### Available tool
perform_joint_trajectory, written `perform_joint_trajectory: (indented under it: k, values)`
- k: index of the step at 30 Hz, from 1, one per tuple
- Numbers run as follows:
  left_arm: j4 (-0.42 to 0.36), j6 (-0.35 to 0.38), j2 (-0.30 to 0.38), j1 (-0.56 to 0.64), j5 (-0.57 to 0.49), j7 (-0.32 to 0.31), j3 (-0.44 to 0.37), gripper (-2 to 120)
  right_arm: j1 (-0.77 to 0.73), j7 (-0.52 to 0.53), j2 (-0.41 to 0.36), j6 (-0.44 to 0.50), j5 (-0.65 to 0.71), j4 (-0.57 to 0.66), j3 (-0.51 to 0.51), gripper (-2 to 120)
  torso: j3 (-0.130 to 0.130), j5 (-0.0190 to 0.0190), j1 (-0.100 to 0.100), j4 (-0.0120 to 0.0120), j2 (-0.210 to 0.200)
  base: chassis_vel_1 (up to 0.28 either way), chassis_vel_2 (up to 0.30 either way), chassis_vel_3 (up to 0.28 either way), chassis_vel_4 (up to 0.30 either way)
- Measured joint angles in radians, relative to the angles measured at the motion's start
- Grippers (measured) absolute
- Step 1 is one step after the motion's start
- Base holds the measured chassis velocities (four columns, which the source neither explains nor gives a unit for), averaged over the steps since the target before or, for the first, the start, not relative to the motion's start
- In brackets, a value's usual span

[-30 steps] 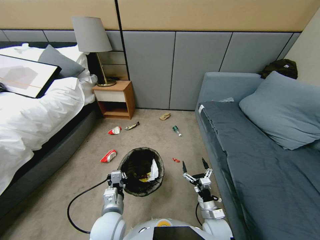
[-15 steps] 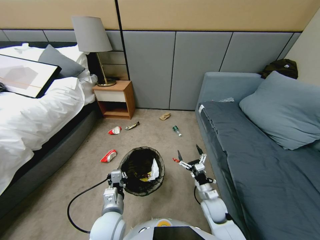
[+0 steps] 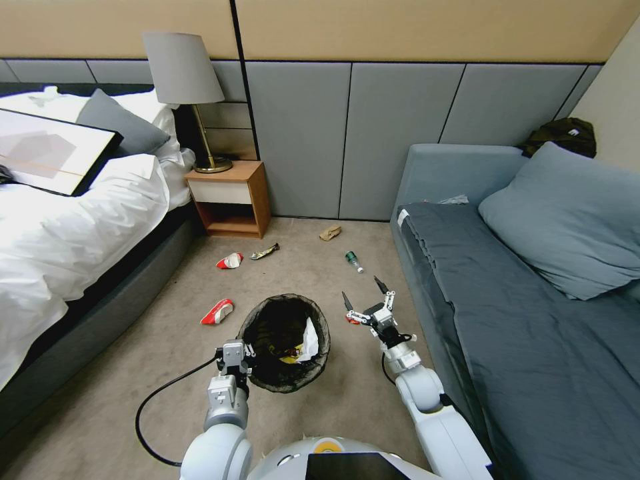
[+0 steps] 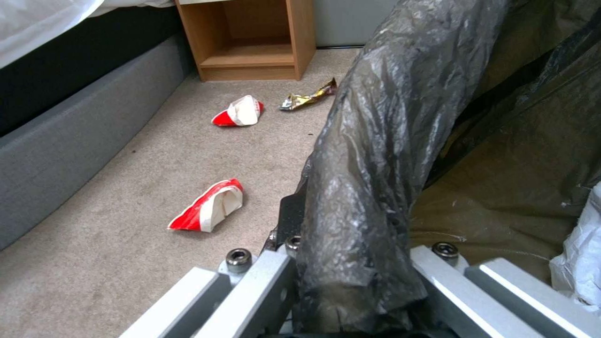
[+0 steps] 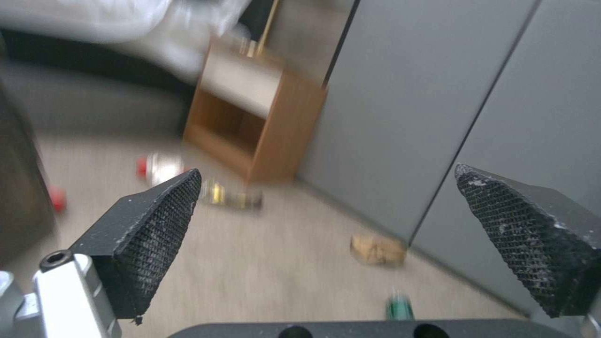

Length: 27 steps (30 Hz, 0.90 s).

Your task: Pick up the trash bin, then pick up the garbage from the floor and place it into the trash bin.

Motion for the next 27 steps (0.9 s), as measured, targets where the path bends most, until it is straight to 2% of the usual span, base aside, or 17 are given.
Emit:
perform_joint_trajectory:
  k: [7,12,17,20,27]
  values:
    - [0.002,-0.002,-0.002,0.001,0.003,0.001,0.001,0,0.109,-0.052,-0.038,-0.030,-0.063,-0.204,-0.008,100,0.000,0.0001,0.000,-0.0002,0.000,0.000,0.000,0.000,0.000]
    - [0.002,-0.002,-0.003,0.003,0.003,0.001,0.000,0,0.144,-0.075,-0.036,-0.028,-0.104,-0.278,-0.008,100,0.000,0.0000,0.000,-0.0001,0.000,0.000,0.000,0.000,0.000]
    - [0.003,-0.003,-0.005,0.006,0.003,0.001,0.001,0,0.196,-0.140,-0.023,-0.025,-0.150,-0.384,0.002,100,0.000,0.0001,0.000,0.0000,0.000,0.000,0.000,0.000,0.000]
    - [0.004,-0.004,-0.006,0.008,0.003,0.001,0.000,0,0.247,-0.177,-0.014,-0.006,-0.197,-0.493,0.009,100,0.000,0.0000,0.000,0.0001,0.000,0.000,0.000,0.000,0.000]
    - [0.001,-0.003,-0.006,0.011,0.005,0.001,-0.003,0,0.306,-0.220,-0.001,0.028,-0.217,-0.654,0.019,100,0.000,-0.0001,0.000,0.0000,0.000,0.000,0.000,0.000,0.000]
